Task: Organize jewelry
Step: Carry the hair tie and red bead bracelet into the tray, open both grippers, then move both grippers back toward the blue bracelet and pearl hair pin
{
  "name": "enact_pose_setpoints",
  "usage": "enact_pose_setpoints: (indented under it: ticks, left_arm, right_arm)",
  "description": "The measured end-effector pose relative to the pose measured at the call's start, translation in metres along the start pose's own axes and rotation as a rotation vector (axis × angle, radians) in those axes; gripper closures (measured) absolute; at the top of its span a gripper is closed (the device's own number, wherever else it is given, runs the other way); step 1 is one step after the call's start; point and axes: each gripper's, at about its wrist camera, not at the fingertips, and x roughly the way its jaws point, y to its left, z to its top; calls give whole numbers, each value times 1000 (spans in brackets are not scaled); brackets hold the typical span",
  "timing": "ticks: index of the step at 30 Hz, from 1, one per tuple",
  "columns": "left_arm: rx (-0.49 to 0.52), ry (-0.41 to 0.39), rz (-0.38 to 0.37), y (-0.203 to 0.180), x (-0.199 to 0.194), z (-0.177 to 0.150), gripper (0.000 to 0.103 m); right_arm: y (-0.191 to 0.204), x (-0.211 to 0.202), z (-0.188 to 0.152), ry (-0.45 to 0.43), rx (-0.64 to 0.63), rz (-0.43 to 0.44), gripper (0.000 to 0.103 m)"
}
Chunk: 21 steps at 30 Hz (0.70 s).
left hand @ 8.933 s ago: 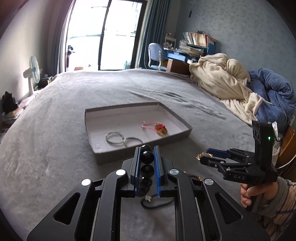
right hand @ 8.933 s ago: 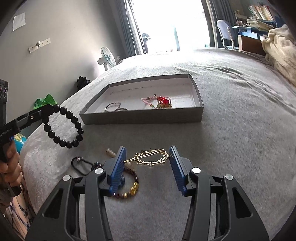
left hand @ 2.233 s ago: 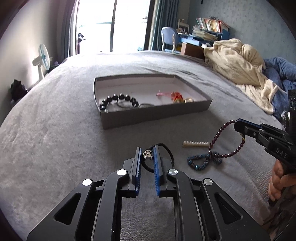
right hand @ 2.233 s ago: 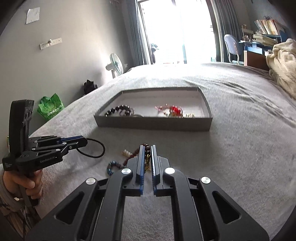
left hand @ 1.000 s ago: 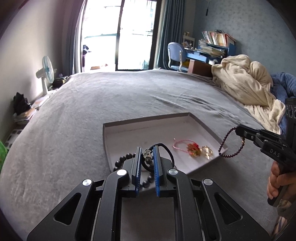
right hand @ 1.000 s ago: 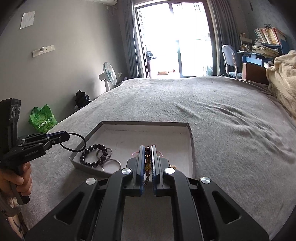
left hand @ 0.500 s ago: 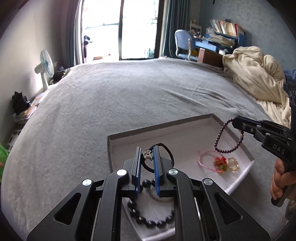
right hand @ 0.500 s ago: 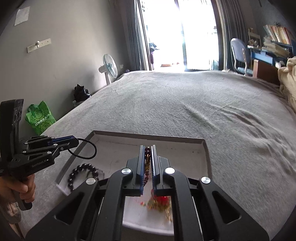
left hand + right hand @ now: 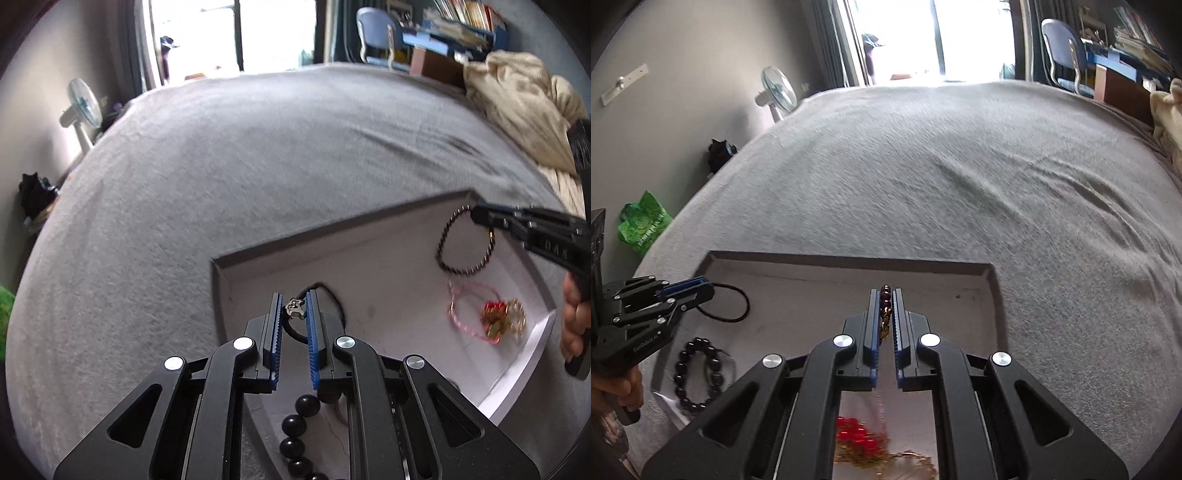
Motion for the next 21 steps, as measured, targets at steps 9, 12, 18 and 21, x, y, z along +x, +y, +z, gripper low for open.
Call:
enact_pose_setpoints:
  ticks: [9,12,18,21]
  left_arm:
    - [-6,2,23,0,6,-12,70]
    - [9,-22,23,-3,1,-15,59]
    - [23,-45,26,-13,-5,-20,46]
    - [10,-59,20,-15,-10,-22,45]
  right_arm:
    - [-7,7,-15,25,-14,-27,93]
    - [-7,-1,-17,-15,-13,-13,78]
    - [2,-18,-22,-78,-32,5,59]
    - [4,-27,-25,-105,-41,11,53]
